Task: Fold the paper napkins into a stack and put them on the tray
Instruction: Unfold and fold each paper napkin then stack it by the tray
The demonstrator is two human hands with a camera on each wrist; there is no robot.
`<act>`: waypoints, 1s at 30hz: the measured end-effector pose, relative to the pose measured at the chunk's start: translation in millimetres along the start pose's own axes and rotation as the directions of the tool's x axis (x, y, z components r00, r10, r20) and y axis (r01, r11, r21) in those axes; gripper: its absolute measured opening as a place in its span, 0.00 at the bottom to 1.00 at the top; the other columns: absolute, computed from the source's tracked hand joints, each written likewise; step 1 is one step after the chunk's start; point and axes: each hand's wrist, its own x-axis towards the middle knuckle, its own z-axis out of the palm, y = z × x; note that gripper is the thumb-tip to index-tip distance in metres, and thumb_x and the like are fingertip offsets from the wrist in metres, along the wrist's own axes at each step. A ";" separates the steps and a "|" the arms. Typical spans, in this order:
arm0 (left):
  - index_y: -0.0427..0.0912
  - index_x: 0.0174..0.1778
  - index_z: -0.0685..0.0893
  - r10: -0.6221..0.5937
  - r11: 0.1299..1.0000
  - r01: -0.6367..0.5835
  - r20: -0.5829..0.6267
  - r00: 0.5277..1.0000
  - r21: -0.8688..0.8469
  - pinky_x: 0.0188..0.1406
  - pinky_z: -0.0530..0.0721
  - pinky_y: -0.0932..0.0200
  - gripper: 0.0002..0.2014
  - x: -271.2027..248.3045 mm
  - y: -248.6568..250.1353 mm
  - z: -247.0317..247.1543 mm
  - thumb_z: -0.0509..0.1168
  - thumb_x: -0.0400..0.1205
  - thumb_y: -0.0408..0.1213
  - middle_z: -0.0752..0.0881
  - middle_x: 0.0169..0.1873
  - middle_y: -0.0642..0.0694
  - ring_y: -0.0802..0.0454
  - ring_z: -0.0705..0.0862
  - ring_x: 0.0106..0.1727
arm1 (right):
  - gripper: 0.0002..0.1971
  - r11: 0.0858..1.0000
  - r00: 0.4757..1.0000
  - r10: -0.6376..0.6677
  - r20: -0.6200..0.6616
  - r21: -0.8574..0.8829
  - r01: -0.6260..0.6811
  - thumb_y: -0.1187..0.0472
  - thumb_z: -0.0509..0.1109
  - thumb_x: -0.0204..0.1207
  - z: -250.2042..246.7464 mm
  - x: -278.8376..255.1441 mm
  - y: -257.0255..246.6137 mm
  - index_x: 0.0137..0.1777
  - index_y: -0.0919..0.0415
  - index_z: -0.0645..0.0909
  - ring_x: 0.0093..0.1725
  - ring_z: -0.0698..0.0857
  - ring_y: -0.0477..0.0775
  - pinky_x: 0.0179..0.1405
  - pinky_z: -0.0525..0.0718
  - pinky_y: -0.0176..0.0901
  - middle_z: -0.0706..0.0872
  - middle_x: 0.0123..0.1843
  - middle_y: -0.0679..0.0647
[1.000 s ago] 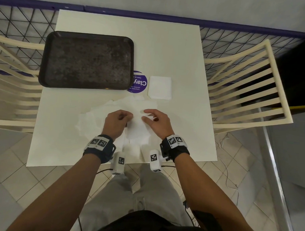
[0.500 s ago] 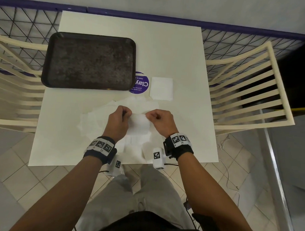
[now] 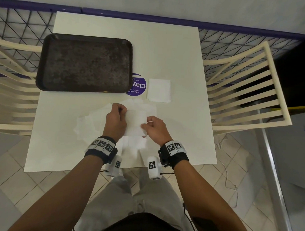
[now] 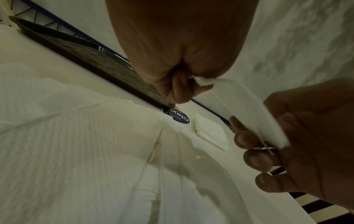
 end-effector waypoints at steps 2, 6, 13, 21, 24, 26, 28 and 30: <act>0.41 0.61 0.77 -0.012 1.000 0.012 -0.011 1.000 0.000 0.42 0.74 0.67 0.05 3.8 0.5 1.1 0.57 0.93 0.35 0.85 0.50 0.47 0.49 0.82 0.46 | 0.04 1.000 1.000 -0.019 -0.008 0.003 0.019 0.64 0.71 0.78 -2.2 0.4 -0.7 0.50 0.60 0.84 0.33 0.90 0.52 0.32 0.80 0.27 0.92 0.41 0.58; 0.46 0.64 0.77 -0.095 0.995 0.095 0.025 0.995 0.029 0.36 0.86 0.53 0.11 10.4 -2.9 4.9 0.55 0.94 0.46 0.88 0.43 0.48 0.50 0.86 0.36 | 0.03 0.999 0.991 -0.033 -0.130 0.008 0.034 0.65 0.72 0.76 -21.0 27.3 -8.0 0.48 0.58 0.84 0.30 0.87 0.48 0.32 0.83 0.33 0.90 0.40 0.54; 0.52 0.51 0.84 -0.207 0.976 0.185 0.243 0.948 0.111 0.42 0.89 0.48 0.06 5.2 -31.7 8.5 0.62 0.90 0.44 0.90 0.39 0.50 0.47 0.88 0.37 | 0.09 0.997 0.947 0.012 -0.320 -0.068 -0.035 0.60 0.70 0.76 -72.1 115.9 -21.9 0.56 0.53 0.84 0.49 0.91 0.61 0.60 0.88 0.52 0.91 0.51 0.54; 0.51 0.50 0.85 -0.282 0.956 0.250 0.243 0.928 0.154 0.47 0.90 0.48 0.07 4.5 -40.5 14.0 0.63 0.90 0.43 0.91 0.36 0.53 0.51 0.89 0.40 | 0.13 0.982 0.936 0.059 -0.347 -0.147 -0.116 0.61 0.70 0.77 -92.7 155.0 -22.1 0.62 0.58 0.83 0.51 0.88 0.59 0.58 0.85 0.47 0.90 0.53 0.56; 0.51 0.49 0.85 -0.291 0.953 0.257 0.240 0.926 0.162 0.48 0.90 0.47 0.07 6.7 -39.7 15.4 0.63 0.90 0.44 0.91 0.36 0.53 0.50 0.89 0.41 | 0.18 0.973 0.935 0.075 -0.348 -0.181 -0.146 0.54 0.72 0.79 -91.5 150.5 -22.0 0.67 0.60 0.79 0.54 0.83 0.54 0.56 0.78 0.40 0.88 0.57 0.54; 0.53 0.48 0.85 -0.296 0.949 0.255 0.246 0.923 0.183 0.50 0.90 0.45 0.08 8.2 -40.2 16.3 0.63 0.90 0.44 0.91 0.36 0.54 0.50 0.89 0.42 | 0.21 0.965 0.919 0.083 -0.385 -0.199 -0.170 0.48 0.73 0.78 -88.4 144.1 -19.8 0.67 0.57 0.77 0.59 0.85 0.56 0.65 0.80 0.50 0.88 0.59 0.53; 0.54 0.46 0.84 -0.293 0.946 0.242 0.249 0.923 0.217 0.52 0.89 0.45 0.08 9.1 -42.0 17.5 0.63 0.89 0.46 0.91 0.36 0.55 0.51 0.89 0.42 | 0.21 0.950 0.897 0.069 -0.437 -0.244 -0.192 0.47 0.71 0.77 -84.8 135.0 -15.5 0.66 0.55 0.76 0.63 0.84 0.58 0.68 0.79 0.59 0.86 0.62 0.53; 0.55 0.45 0.84 -0.292 0.940 0.230 0.246 0.924 0.253 0.54 0.89 0.45 0.08 9.9 -43.5 19.5 0.64 0.88 0.49 0.91 0.37 0.56 0.52 0.89 0.43 | 0.15 0.941 0.890 0.045 -0.453 -0.279 -0.189 0.51 0.70 0.77 -79.4 121.6 -10.2 0.62 0.53 0.78 0.62 0.84 0.57 0.68 0.78 0.59 0.85 0.61 0.52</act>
